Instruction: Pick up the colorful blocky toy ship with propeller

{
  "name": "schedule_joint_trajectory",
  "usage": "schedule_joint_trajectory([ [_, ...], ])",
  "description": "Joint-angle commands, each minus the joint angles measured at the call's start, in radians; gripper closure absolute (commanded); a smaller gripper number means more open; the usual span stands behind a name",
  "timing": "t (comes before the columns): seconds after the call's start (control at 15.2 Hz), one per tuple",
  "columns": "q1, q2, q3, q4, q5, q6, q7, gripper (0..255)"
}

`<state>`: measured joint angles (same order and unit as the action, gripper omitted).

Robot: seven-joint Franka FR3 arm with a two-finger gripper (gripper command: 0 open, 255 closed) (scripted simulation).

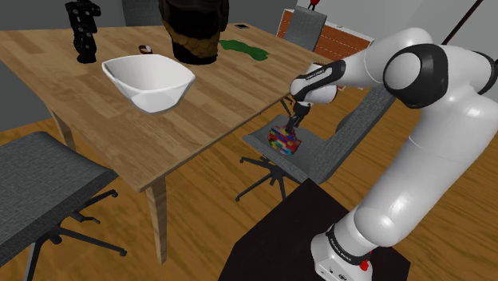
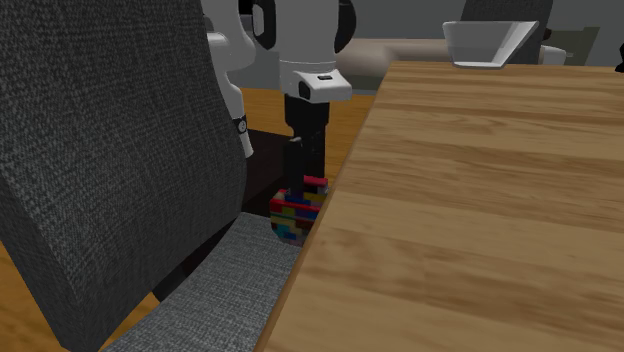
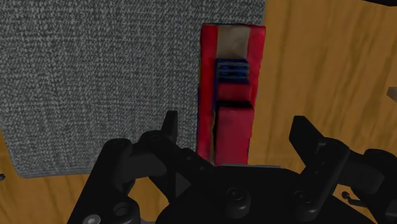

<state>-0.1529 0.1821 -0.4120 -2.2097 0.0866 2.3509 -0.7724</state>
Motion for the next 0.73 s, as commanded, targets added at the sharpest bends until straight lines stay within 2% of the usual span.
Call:
schedule_joint_trajectory([
  [0.0,-0.003,0.015,0.002,-0.009,0.010,0.023,-0.009,0],
  [0.33,-0.010,0.053,0.010,-0.017,0.034,0.066,-0.026,0],
  [0.4,-0.010,0.053,0.010,-0.018,0.034,0.066,-0.026,255],
  [0.66,-0.010,0.052,0.010,-0.018,0.034,0.066,-0.026,255],
])
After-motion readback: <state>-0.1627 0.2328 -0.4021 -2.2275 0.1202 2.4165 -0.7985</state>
